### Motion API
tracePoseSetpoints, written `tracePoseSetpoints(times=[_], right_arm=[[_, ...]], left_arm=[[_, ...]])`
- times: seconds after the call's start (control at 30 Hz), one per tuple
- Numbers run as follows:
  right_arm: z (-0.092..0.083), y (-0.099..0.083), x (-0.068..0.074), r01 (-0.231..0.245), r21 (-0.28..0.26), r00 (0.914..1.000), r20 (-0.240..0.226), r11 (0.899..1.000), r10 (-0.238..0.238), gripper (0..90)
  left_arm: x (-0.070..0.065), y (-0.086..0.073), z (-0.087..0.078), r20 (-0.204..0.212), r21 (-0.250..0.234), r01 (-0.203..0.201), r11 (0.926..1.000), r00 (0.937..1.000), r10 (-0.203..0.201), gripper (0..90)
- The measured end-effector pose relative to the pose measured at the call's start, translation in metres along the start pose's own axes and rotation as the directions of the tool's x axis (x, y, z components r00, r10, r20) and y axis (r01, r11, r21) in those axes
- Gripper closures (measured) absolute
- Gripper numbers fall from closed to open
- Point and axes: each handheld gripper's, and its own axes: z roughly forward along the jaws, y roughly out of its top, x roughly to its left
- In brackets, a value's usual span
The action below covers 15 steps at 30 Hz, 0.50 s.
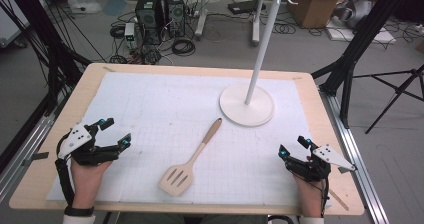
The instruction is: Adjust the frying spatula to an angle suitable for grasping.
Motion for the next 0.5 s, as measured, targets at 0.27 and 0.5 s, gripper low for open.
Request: tracePoseSetpoints(times=[0.27, 0.5], right_arm=[[-0.003, 0.011, 0.006, 0.005, -0.008, 0.9997, -0.024, 1.000, -0.006, 18.3], [-0.009, 0.025, 0.011, 0.008, -0.031, 0.9988, -0.049, 0.999, -0.010, 17.7]], left_arm=[[0.002, -0.002, -0.001, -0.005, 0.012, 0.011, 0.9999, 0.9999, -0.011, 17.2], [0.001, -0.001, -0.001, -0.012, 0.027, 0.013, 0.9996, 0.9998, -0.013, 15.7]])
